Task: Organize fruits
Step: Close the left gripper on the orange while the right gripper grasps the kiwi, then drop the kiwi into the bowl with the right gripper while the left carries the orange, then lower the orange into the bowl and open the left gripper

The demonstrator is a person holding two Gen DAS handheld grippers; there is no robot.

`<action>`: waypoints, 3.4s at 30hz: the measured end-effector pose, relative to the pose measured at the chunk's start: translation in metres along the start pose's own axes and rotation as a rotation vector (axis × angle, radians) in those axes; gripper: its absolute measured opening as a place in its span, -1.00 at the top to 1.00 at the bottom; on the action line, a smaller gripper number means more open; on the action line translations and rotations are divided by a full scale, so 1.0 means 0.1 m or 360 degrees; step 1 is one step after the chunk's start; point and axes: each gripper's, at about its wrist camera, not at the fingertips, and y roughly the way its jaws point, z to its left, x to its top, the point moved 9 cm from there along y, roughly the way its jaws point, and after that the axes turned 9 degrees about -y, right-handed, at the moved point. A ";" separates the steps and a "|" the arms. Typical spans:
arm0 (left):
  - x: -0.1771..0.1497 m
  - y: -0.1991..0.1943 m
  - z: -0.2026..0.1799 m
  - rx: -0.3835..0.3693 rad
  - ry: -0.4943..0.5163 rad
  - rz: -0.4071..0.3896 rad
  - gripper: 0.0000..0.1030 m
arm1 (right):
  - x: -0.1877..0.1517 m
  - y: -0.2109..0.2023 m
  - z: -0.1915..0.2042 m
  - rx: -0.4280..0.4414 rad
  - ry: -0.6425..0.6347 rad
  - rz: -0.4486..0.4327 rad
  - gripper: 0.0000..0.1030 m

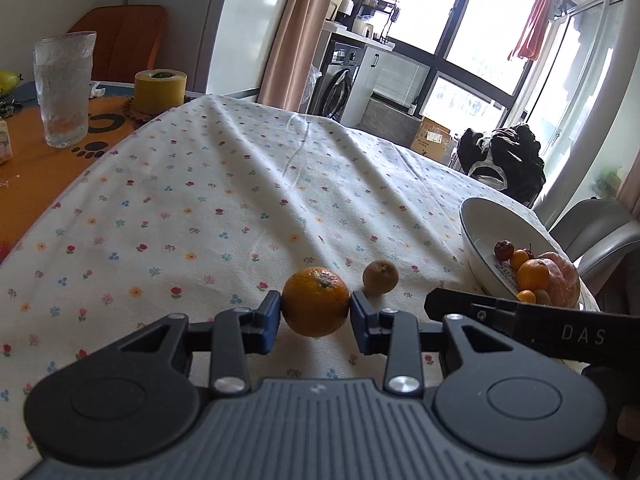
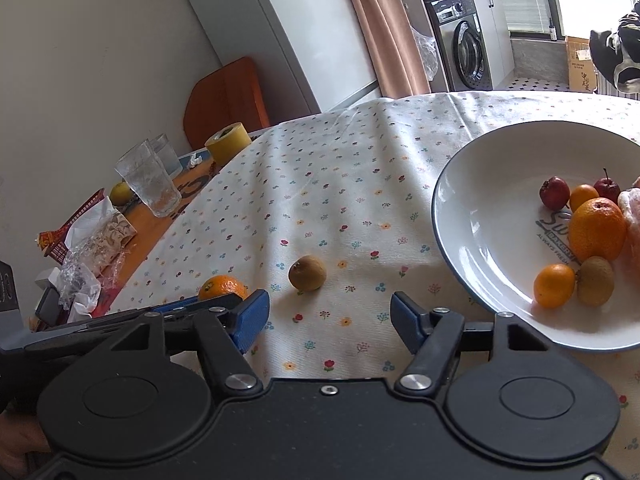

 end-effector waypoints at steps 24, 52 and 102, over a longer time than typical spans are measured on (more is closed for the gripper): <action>0.15 -0.20 0.34 0.0067 -0.0156 -0.0116 0.31 | 0.19 0.43 0.27 -0.0094 -0.0361 0.0031 0.51; 0.13 -0.22 -0.48 -0.0041 0.0024 -0.0151 0.31 | 0.40 -0.49 -0.49 -0.0273 -0.0246 -0.0231 0.51; 0.13 0.29 -1.86 -0.0314 0.0294 -0.0032 0.23 | 0.06 -1.13 -1.61 -0.0399 0.0070 -0.0232 -0.03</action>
